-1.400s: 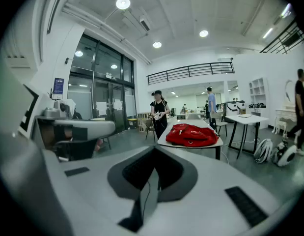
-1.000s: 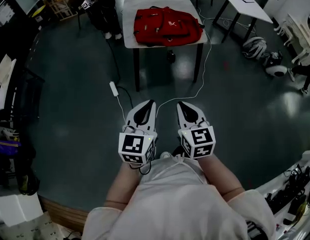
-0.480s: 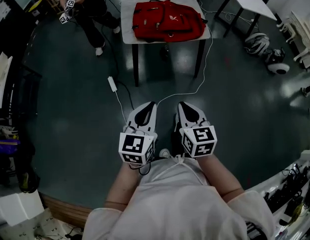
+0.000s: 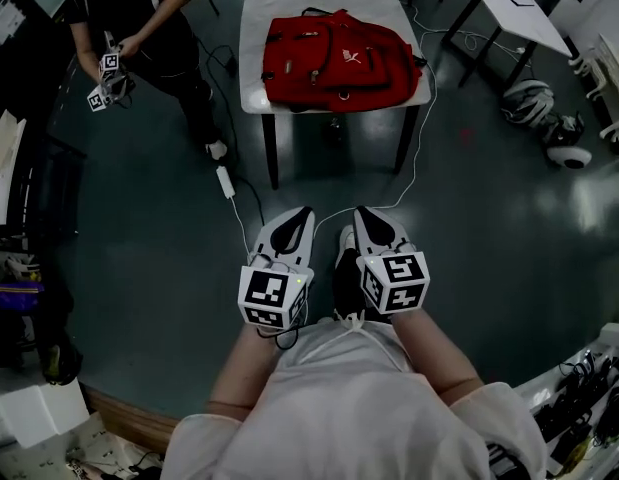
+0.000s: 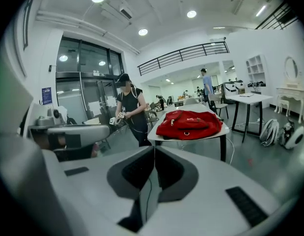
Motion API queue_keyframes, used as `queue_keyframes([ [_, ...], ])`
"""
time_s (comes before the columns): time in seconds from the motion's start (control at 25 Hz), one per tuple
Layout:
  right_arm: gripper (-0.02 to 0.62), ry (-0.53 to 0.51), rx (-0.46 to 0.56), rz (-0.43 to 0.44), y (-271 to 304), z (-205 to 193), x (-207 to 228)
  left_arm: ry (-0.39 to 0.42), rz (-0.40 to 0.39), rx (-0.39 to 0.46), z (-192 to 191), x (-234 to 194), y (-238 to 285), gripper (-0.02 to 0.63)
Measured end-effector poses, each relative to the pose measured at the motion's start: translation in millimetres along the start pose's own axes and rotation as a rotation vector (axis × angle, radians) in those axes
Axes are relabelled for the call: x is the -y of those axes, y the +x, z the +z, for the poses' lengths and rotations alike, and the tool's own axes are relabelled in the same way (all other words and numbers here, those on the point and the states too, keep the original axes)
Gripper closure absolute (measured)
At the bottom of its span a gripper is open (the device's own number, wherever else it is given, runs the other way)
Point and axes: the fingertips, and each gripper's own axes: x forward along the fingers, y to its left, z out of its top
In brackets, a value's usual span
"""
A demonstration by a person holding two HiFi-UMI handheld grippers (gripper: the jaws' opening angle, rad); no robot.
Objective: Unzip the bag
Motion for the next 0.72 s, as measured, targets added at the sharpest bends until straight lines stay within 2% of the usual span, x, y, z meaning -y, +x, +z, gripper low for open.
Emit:
queue_keyframes([
  [0.44,0.566,-0.026,-0.038,0.047,121,78,102,-0.001,0.054,-0.07,33,-63,168,0.586],
  [0.72,0.566,-0.041,-0.098,0.082,178,87,142,-0.03,0.064,-0.104,24,-87,240,0.586],
])
